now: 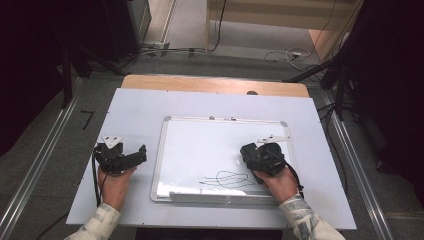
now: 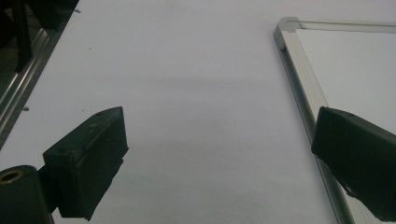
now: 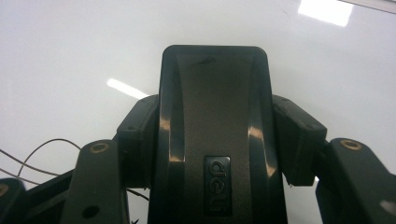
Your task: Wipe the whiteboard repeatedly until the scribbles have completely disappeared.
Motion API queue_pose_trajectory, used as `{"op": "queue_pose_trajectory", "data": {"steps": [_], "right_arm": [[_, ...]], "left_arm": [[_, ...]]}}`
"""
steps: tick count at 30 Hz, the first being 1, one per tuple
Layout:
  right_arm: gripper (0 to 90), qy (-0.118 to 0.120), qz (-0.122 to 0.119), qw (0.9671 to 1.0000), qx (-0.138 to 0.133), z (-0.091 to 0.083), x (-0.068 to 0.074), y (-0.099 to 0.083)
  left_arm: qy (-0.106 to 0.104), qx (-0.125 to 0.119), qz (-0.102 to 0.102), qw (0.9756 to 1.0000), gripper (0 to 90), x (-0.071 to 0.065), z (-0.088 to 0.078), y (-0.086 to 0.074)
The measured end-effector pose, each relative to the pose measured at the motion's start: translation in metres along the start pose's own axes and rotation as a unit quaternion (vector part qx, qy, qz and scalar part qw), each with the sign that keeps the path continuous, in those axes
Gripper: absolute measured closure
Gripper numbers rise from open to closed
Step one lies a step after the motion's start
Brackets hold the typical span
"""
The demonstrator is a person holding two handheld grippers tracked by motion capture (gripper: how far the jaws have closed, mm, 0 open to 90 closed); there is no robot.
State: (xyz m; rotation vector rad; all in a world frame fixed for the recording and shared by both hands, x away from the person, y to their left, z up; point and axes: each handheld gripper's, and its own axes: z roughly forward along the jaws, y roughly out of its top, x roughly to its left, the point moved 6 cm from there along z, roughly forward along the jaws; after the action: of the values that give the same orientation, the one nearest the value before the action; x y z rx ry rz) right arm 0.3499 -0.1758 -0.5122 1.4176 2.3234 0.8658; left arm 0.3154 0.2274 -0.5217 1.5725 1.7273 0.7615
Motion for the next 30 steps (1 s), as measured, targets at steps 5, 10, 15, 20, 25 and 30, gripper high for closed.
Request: {"op": "queue_pose_trajectory", "data": {"steps": [5,10,15,20,25,30], "right_arm": [[38.0,0.0,-0.006,0.9999,0.012,0.002,0.002,-0.001],[37.9,-0.004,-0.011,0.9998,0.018,0.003,0.003,-0.001],[37.9,-0.004,-0.026,0.9991,0.034,0.006,0.004,-0.002],[37.6,-0.007,-0.035,0.9981,0.05,0.009,0.006,-0.003],[35.1,-0.004,-0.044,0.9983,0.039,0.009,0.006,-0.002],[35.5,-0.003,-0.039,0.9985,0.038,0.008,0.005,-0.002]], "left_arm": [[0.0,0.001,0.0,1.0,4.0,0.0,0.0,0.0],[-0.001,0.0,0.0,1.0,4.0,0.0,0.0,0.0],[0.0,0.001,0.001,1.0,4.1,0.0,0.0,-0.001],[0.0,0.002,0.001,1.0,4.1,0.0,0.0,-0.001],[0.0,0.0,0.001,1.0,4.1,0.0,0.0,-0.001],[-0.001,0.001,0.002,1.0,4.1,0.0,0.0,0.0]]}}
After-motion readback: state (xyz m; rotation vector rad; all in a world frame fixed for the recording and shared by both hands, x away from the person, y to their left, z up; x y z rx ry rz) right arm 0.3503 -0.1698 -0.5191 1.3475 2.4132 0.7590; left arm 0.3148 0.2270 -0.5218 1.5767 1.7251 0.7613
